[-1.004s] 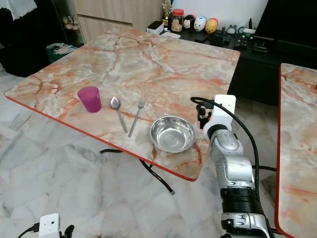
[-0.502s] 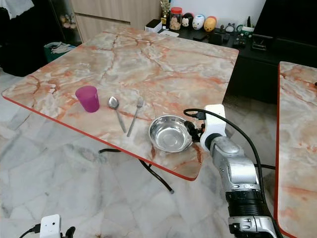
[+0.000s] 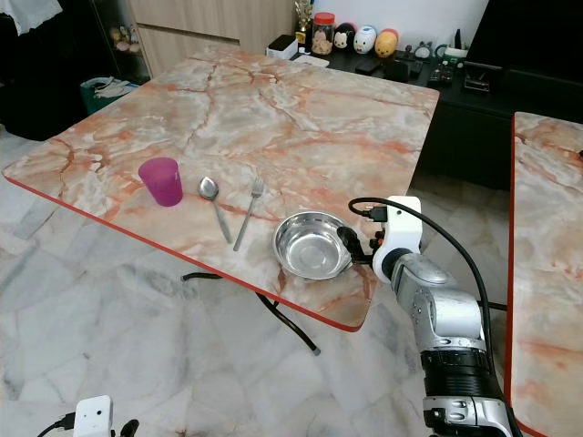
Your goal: Setting the table
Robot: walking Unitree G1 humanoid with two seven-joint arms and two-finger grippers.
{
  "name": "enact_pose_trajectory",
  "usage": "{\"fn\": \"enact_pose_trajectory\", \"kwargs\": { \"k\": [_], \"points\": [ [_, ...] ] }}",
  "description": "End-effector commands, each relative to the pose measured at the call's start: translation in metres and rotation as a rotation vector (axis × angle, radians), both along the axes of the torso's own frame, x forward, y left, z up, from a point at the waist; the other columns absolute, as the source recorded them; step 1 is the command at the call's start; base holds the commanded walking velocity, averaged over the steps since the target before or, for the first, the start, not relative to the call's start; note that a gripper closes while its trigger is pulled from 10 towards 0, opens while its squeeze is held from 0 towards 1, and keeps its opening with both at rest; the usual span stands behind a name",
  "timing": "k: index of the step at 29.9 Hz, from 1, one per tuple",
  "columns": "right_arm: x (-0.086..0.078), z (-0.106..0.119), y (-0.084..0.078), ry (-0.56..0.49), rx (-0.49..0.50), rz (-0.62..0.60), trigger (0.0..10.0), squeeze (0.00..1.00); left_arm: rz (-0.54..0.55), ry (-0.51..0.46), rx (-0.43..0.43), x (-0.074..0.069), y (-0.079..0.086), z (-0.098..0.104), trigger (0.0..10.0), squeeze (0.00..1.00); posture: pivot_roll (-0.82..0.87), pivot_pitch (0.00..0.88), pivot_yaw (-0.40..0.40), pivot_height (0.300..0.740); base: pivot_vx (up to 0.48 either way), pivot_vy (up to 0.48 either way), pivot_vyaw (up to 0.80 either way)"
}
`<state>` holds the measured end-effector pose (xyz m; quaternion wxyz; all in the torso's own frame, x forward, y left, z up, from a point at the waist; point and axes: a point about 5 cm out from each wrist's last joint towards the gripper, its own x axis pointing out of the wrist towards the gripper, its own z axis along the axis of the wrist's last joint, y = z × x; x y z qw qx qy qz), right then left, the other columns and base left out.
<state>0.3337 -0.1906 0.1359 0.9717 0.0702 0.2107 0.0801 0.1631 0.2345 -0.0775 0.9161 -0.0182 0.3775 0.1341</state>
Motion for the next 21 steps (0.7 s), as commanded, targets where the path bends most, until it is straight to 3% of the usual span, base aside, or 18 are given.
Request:
{"fn": "enact_pose_trajectory", "kwargs": {
  "k": [1, 4, 10, 21],
  "points": [
    [0.001, 0.004, 0.002, -0.008, 0.013, 0.013, 10.0, 0.00, -0.004, 0.037, -0.002, -0.008, 0.000, -0.004, 10.0, 0.00, -0.01, 0.083, 0.004, 0.740, 0.000, 0.000, 0.00],
    [0.002, 0.005, 0.005, -0.006, 0.024, 0.021, 10.0, 0.00, -0.003, 0.036, -0.003, -0.008, 0.000, -0.004, 10.0, 0.00, 0.00, 0.086, 0.001, 0.740, 0.000, 0.000, 0.00],
    [0.001, -0.002, 0.011, 0.007, -0.066, 0.102, 10.0, 0.00, -0.006, 0.038, -0.006, -0.007, -0.002, -0.004, 10.0, 0.00, 0.00, 0.089, -0.002, 0.740, 0.000, 0.000, 0.00],
    [0.005, -0.008, 0.011, 0.022, -0.101, 0.089, 10.0, 0.00, -0.006, 0.041, -0.011, -0.008, -0.002, -0.005, 10.0, 0.00, 0.00, 0.092, -0.001, 0.740, 0.000, 0.000, 0.00]
  ]
}}
